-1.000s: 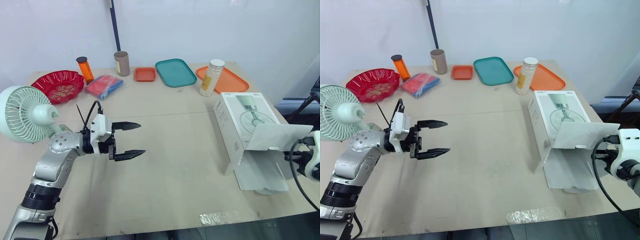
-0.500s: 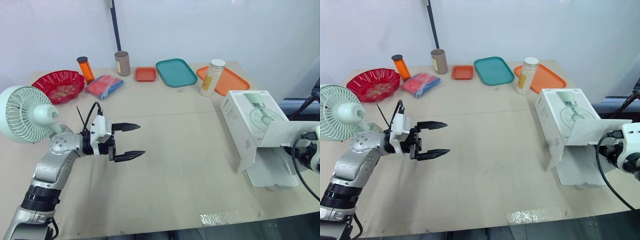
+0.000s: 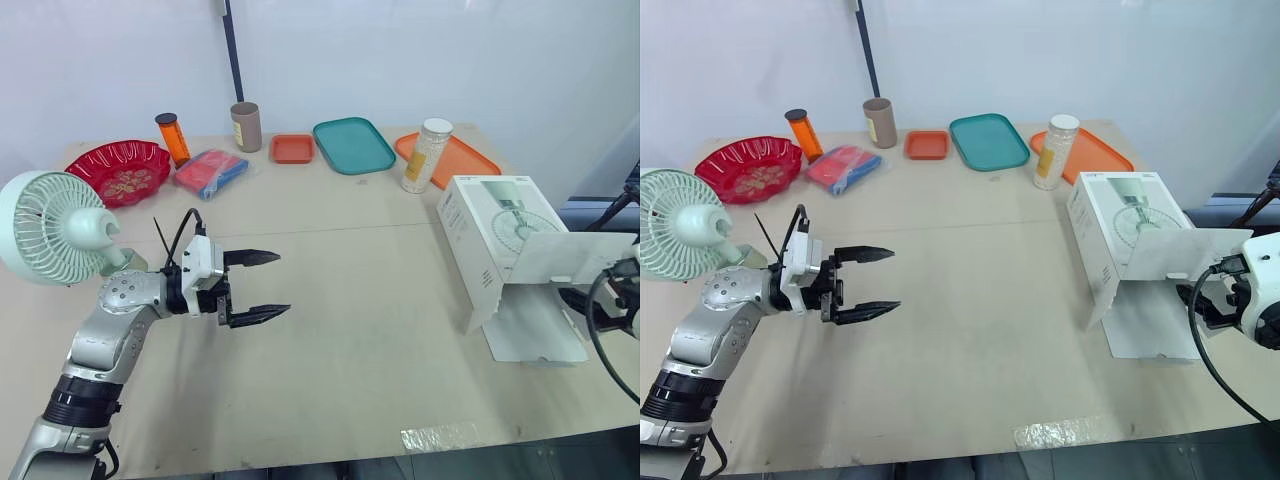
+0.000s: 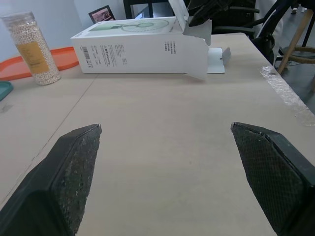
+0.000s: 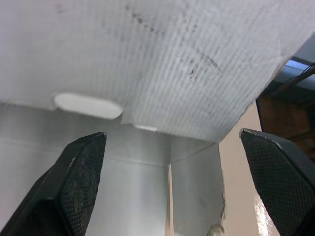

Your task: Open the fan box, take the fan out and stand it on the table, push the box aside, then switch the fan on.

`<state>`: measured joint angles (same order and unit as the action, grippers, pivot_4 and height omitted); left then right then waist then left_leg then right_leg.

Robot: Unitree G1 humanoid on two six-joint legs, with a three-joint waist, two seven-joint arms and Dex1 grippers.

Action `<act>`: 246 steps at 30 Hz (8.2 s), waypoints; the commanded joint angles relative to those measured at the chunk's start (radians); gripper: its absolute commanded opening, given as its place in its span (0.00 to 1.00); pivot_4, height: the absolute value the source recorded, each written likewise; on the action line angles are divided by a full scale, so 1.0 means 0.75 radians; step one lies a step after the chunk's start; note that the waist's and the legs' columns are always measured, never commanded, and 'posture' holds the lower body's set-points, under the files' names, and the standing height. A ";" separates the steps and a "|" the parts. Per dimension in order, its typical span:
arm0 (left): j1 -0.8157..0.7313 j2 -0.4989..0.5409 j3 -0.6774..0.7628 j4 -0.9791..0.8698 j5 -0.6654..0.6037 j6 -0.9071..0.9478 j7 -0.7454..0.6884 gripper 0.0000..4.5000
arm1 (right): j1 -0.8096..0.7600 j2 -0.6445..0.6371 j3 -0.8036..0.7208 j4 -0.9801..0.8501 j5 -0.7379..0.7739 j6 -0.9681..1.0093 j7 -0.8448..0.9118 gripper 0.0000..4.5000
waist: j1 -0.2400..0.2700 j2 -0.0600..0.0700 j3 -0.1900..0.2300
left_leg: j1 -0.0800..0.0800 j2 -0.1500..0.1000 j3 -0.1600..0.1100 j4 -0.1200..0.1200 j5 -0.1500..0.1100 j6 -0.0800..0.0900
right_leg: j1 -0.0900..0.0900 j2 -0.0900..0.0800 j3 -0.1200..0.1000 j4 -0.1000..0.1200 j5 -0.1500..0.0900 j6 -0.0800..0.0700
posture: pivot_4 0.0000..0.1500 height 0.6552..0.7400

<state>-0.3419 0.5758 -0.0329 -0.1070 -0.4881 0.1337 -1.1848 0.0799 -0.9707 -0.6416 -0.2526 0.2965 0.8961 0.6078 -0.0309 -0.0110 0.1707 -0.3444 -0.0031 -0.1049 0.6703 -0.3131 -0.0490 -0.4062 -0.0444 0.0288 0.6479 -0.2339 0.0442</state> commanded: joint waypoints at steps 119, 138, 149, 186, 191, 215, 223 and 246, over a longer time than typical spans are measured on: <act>0.773 0.023 1.065 -0.565 -0.325 0.402 1.124 0.46 | -0.870 0.482 1.111 -0.397 0.324 -0.164 0.266 1.00 | 0.010 -0.011 0.007 | -0.003 0.001 -0.005 -0.001 -0.002 -0.003 | -0.003 0.000 -0.003 -0.003 -0.003 -0.002 | 1.00 1.00; 0.640 0.018 1.006 -0.727 -0.445 0.502 1.275 0.43 | -0.903 0.513 1.098 -0.395 0.350 -0.119 0.239 1.00 | 0.010 -0.014 0.008 | -0.008 0.001 -0.007 -0.001 -0.001 -0.007 | -0.006 0.000 -0.005 -0.003 -0.003 -0.002 | 1.00 1.00; 0.553 0.007 0.795 -0.774 -0.406 0.510 1.308 0.43 | -1.029 0.609 1.015 -0.353 0.480 -0.005 0.167 1.00 | 0.010 -0.014 0.008 | -0.009 0.001 -0.007 -0.001 -0.001 -0.008 | -0.007 0.000 -0.005 -0.003 -0.002 -0.002 | 1.00 1.00; 0.275 -0.094 0.397 -0.996 -0.480 0.790 1.614 0.43 | -1.187 1.026 1.290 0.167 -0.010 -0.330 0.035 1.00 | 0.008 -0.014 0.008 | -0.021 0.001 -0.006 -0.001 0.008 -0.023 | -0.022 0.000 -0.004 0.002 0.003 -0.004 | 1.00 1.00; 0.272 -0.098 0.372 -1.004 -0.463 0.789 1.615 0.43 | -1.181 1.054 1.298 0.197 -0.047 -0.333 0.024 1.00 | 0.007 -0.014 0.008 | -0.021 0.001 -0.006 -0.001 0.008 -0.023 | -0.022 0.000 -0.004 0.002 0.003 -0.004 | 1.00 1.00; 0.309 -0.148 0.327 -1.031 -0.386 0.768 1.596 0.43 | -1.164 1.092 1.301 0.223 -0.107 -0.329 0.024 0.49 | 0.007 -0.014 0.008 | -0.021 0.001 -0.006 -0.001 0.008 -0.023 | -0.022 0.000 -0.004 0.002 0.004 -0.004 | 1.00 1.00; 0.297 -0.161 0.319 -1.025 -0.370 0.770 1.592 0.43 | -1.159 1.096 1.303 0.213 -0.104 -0.326 0.027 0.49 | 0.007 -0.014 0.008 | -0.021 0.001 -0.006 -0.001 0.008 -0.023 | -0.022 0.000 -0.004 0.002 0.004 -0.004 | 1.00 1.00; 0.317 -0.075 0.569 -1.037 -0.509 0.801 1.573 0.97 | -1.172 1.111 1.308 0.238 -0.108 -0.354 0.062 0.47 | 0.005 -0.014 0.007 | -0.021 0.001 -0.006 -0.001 0.008 -0.023 | -0.023 0.000 -0.004 0.003 0.004 -0.004 | 1.00 1.00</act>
<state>-0.1065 0.5002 0.3278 -0.8527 -0.8332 0.7452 -0.0035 -0.7863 -0.1461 0.3479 -0.0541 0.2165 0.6501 0.6517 -0.0272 -0.0211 0.1762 -0.3601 -0.0022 -0.1091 0.6693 -0.3074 -0.0661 -0.4232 -0.0446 0.0261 0.6502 -0.2310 0.0410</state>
